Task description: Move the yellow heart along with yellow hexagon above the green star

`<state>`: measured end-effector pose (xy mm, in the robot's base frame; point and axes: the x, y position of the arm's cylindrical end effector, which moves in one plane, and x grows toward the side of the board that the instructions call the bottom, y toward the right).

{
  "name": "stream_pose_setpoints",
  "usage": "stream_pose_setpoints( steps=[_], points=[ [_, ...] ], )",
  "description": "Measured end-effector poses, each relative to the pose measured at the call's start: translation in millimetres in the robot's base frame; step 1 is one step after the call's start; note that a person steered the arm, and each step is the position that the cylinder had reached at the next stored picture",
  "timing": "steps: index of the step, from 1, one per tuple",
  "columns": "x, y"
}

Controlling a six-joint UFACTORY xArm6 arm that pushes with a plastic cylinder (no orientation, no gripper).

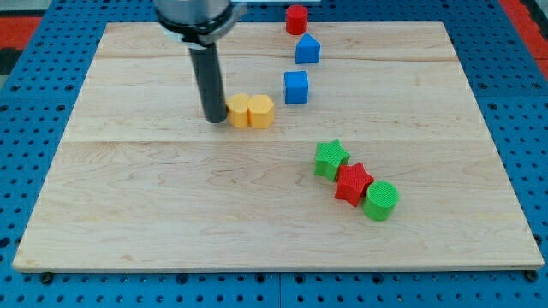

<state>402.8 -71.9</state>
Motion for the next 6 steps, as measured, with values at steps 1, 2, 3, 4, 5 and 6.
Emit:
stream_pose_setpoints(
  steps=[1, 2, 3, 4, 5, 6],
  points=[
    [0.0, 9.9],
    [-3.6, -0.6],
    [-18.0, 9.6],
    [-26.9, 31.3],
    [-26.9, 78.7],
    [-20.4, 105.9]
  ],
)
